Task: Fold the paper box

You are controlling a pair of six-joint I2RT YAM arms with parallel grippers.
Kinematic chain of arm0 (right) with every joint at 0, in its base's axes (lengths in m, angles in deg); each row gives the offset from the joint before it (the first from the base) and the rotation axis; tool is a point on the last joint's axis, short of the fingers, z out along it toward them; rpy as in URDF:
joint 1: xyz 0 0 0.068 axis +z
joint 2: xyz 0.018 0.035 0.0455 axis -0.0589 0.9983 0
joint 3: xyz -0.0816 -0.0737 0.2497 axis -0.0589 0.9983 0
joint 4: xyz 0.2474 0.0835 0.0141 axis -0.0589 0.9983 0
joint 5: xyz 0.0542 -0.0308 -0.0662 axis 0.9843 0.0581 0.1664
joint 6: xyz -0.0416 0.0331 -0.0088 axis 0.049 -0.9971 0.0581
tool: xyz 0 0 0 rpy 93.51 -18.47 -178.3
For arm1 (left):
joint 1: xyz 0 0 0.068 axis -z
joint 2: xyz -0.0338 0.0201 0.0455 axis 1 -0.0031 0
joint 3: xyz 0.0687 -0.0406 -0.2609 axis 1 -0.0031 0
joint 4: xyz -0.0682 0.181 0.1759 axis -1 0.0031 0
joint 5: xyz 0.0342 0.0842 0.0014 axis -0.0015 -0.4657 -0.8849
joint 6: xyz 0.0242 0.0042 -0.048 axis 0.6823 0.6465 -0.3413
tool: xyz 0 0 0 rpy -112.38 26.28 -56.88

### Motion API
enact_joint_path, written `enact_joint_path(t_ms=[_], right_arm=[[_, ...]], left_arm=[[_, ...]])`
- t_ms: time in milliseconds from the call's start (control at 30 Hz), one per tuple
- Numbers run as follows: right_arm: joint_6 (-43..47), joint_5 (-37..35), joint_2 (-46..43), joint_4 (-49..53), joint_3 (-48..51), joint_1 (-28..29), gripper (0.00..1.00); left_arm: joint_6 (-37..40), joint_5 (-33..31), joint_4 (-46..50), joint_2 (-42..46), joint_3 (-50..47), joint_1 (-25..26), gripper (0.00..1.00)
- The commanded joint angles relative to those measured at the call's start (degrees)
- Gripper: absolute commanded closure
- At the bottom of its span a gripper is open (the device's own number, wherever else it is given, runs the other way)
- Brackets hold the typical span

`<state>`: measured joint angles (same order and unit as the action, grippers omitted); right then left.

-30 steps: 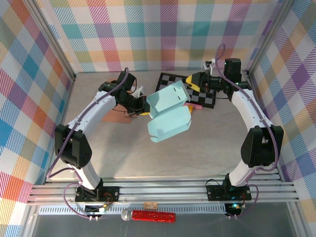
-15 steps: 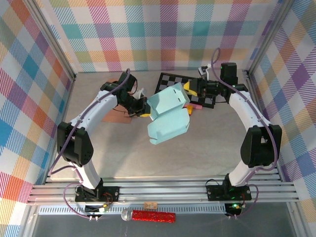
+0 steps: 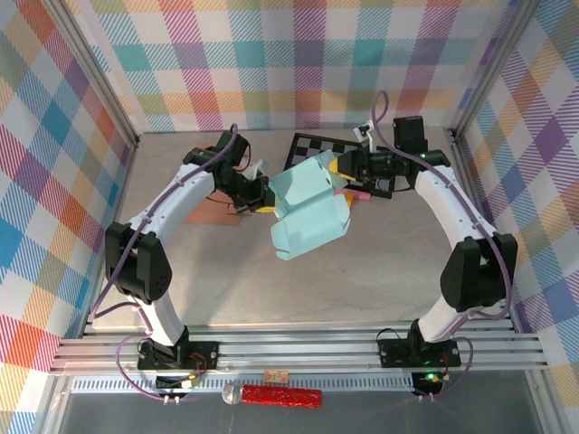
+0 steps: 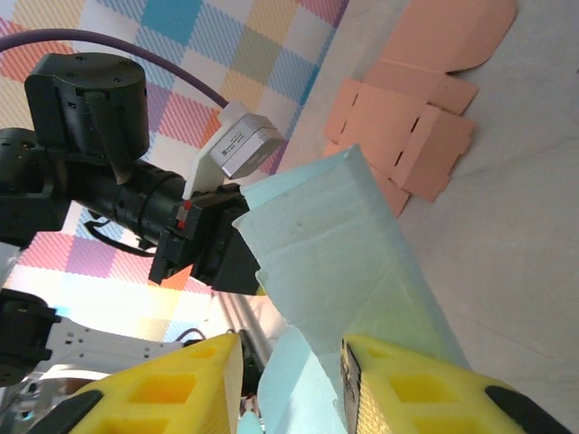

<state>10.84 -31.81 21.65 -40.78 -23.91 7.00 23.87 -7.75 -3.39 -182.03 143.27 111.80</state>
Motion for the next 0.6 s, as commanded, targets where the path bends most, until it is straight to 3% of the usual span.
enact_joint_path(t_ms=[0,167,567], right_arm=[[1.82,-5.41,-5.05,-0.08,-2.05,0.03,0.65],[-5.89,-8.26,-8.86,-8.94,2.34,-4.08,0.63],[-3.46,7.58,3.18,-7.99,-0.48,-5.89,0.56]], left_arm=[[1.32,1.81,1.51,-0.32,2.13,-0.18,1.00],[1.01,2.17,1.24,-0.32,2.04,-0.18,1.00],[1.06,3.66,1.16,-0.26,2.04,-0.18,1.00]])
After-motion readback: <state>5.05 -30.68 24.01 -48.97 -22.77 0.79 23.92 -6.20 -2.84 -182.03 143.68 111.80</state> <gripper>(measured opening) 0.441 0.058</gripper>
